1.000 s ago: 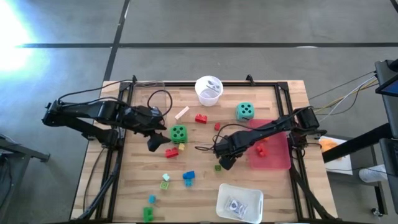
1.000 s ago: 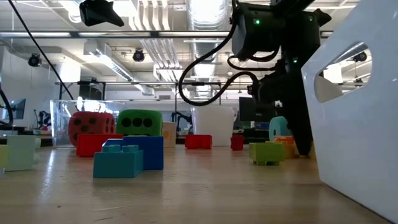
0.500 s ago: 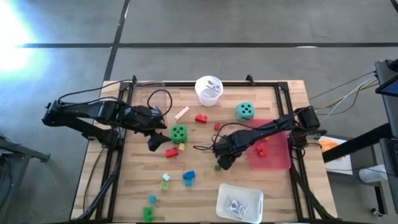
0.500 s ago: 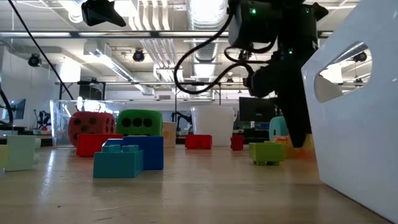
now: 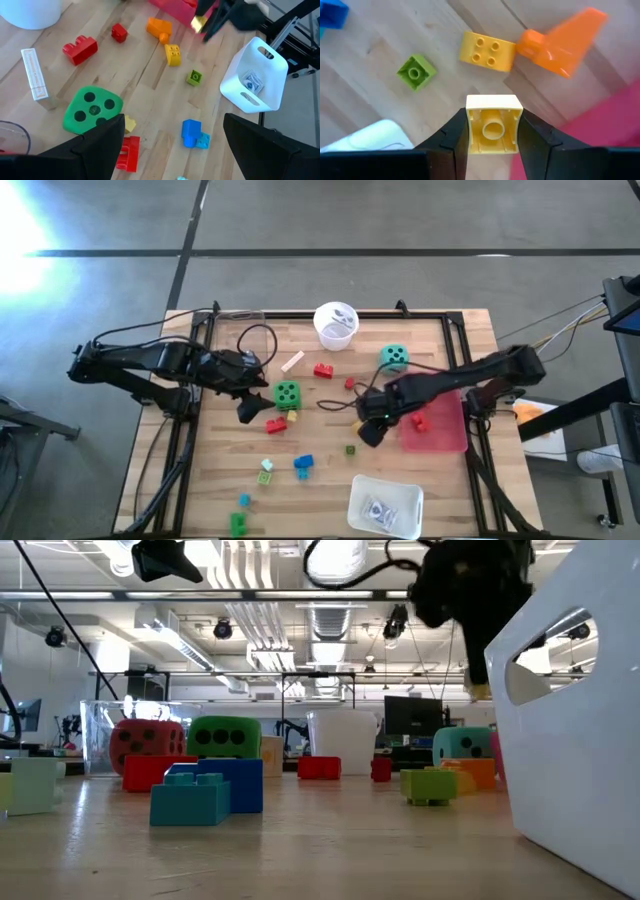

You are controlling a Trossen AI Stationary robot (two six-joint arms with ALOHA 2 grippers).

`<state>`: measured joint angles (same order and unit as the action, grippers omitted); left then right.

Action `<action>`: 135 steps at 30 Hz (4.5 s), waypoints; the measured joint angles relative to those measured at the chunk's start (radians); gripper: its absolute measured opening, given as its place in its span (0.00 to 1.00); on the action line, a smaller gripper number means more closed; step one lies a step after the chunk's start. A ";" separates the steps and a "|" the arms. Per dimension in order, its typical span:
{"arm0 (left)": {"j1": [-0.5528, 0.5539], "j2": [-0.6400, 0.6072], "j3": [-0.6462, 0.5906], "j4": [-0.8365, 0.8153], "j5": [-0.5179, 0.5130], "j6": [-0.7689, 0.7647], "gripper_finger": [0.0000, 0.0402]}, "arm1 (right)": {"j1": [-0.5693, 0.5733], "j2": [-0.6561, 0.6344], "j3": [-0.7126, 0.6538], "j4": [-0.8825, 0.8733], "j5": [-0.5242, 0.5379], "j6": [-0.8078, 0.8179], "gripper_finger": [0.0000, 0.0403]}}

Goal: Pick & Place Toys
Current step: Put the yellow game piece into the pink bin

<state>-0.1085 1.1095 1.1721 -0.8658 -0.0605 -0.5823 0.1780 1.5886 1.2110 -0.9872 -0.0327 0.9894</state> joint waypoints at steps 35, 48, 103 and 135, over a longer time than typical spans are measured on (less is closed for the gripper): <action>0.006 0.000 0.000 0.001 -0.011 0.015 0.85 | -0.001 -0.537 -0.357 -0.249 -0.097 0.508 0.30; 0.006 0.000 0.000 0.000 -0.011 0.006 0.85 | 0.043 -0.355 -0.382 -0.118 -0.163 0.501 0.30; 0.006 0.000 0.000 0.000 -0.011 0.008 0.85 | 0.216 -0.331 -0.646 0.168 -0.104 0.944 0.30; 0.006 0.000 0.000 0.000 -0.011 0.006 0.85 | 0.216 -0.331 -0.641 0.182 -0.108 0.944 0.81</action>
<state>-0.1028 1.1091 1.1721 -0.8658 -0.0711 -0.5758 0.3943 1.2573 0.5703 -0.8049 -0.1406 1.9339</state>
